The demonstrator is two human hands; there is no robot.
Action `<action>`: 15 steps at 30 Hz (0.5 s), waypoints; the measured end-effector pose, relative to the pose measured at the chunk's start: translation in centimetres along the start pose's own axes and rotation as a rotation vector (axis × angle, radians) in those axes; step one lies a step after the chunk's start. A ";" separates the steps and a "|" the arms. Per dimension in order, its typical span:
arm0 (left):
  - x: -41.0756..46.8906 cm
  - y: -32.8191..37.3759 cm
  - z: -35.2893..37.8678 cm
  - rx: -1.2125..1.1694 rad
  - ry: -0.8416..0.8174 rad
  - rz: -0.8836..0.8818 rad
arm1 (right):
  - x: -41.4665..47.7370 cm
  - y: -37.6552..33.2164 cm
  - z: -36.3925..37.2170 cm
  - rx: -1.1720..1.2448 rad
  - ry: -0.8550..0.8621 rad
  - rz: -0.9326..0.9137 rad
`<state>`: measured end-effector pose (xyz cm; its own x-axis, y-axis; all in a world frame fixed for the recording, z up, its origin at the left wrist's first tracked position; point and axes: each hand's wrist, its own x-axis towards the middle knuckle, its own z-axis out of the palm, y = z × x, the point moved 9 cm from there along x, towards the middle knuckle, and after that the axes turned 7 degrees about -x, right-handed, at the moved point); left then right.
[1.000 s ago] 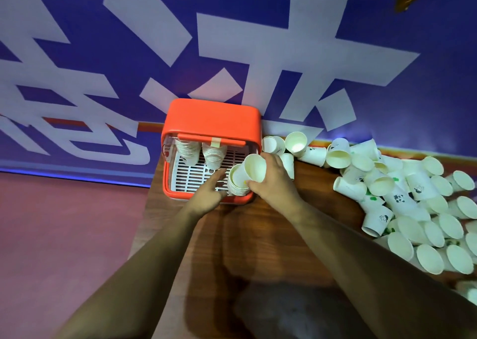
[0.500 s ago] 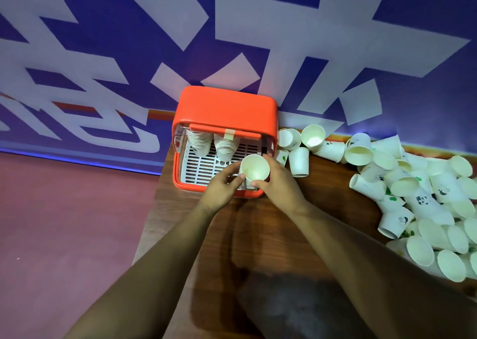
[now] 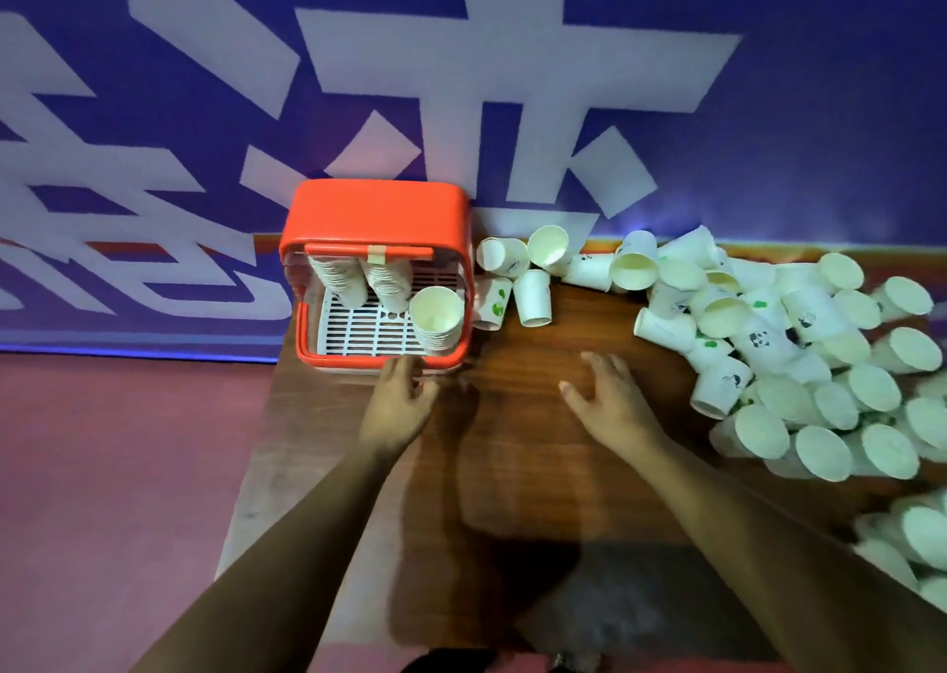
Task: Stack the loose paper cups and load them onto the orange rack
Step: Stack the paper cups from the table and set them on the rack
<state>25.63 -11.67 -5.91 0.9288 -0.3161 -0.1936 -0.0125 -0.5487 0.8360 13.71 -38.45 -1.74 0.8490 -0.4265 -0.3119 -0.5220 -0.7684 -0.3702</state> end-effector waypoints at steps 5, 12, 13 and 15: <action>-3.1 6.1 8.8 0.117 -0.193 0.070 | -3.6 11.3 -5.0 -0.111 0.057 0.052; -4.2 17.7 25.2 0.205 -0.438 0.165 | -5.1 24.5 -10.3 -0.147 0.087 0.156; -4.5 19.1 27.4 0.216 -0.465 0.193 | -5.2 25.9 -10.7 -0.149 0.082 0.157; -4.8 20.6 31.0 0.237 -0.516 0.202 | -5.3 27.5 -10.7 -0.173 0.086 0.108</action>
<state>9.46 -45.47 -3.68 0.6003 -0.7344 -0.3167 -0.3072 -0.5774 0.7565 -4.29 -62.46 -0.87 0.7967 -0.5440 -0.2634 -0.5947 -0.7833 -0.1809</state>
